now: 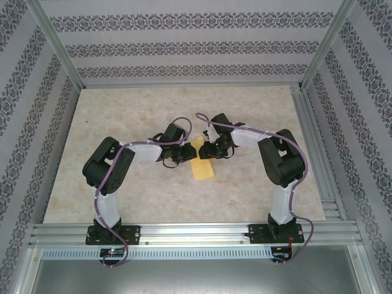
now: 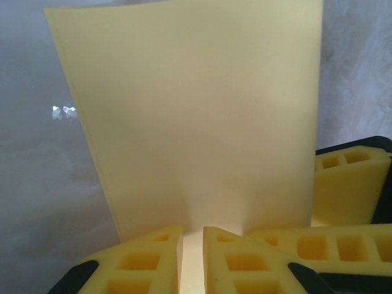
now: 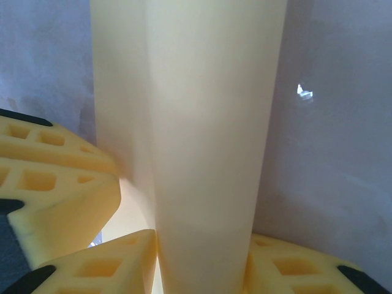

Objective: Fold a paper plane with a square sheet of paper (pick it up from the middle)
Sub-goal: Hold the square sheet of paper at the center of the table.

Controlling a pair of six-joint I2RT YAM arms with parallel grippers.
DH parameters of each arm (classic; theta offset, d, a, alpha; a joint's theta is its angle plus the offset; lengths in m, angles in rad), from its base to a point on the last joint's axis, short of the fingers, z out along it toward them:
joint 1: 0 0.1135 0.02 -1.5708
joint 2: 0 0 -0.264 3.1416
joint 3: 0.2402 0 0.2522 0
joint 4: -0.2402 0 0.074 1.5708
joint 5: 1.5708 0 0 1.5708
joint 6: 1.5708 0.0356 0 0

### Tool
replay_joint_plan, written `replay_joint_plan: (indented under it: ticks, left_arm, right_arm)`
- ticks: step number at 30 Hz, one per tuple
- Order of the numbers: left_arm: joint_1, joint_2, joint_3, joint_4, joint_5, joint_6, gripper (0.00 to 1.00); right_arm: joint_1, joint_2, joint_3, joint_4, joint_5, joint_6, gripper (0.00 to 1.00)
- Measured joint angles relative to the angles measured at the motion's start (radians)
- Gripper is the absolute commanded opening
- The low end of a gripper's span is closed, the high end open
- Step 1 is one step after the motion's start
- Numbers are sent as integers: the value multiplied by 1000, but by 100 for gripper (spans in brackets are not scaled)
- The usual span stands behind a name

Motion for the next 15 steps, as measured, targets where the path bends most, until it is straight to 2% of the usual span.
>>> replay_joint_plan:
  ticks: [10,12,15]
  left_arm:
    - [0,12,19,-48,-12,11,14]
    - [-2,13,19,-52,-17,17,14]
    - [-6,13,19,-53,-30,26,13]
  right_arm:
    - [2,0,3,-2,-1,9,42]
    - [4,-5,4,-4,0,15,45]
    - [9,-19,4,-6,2,30,56]
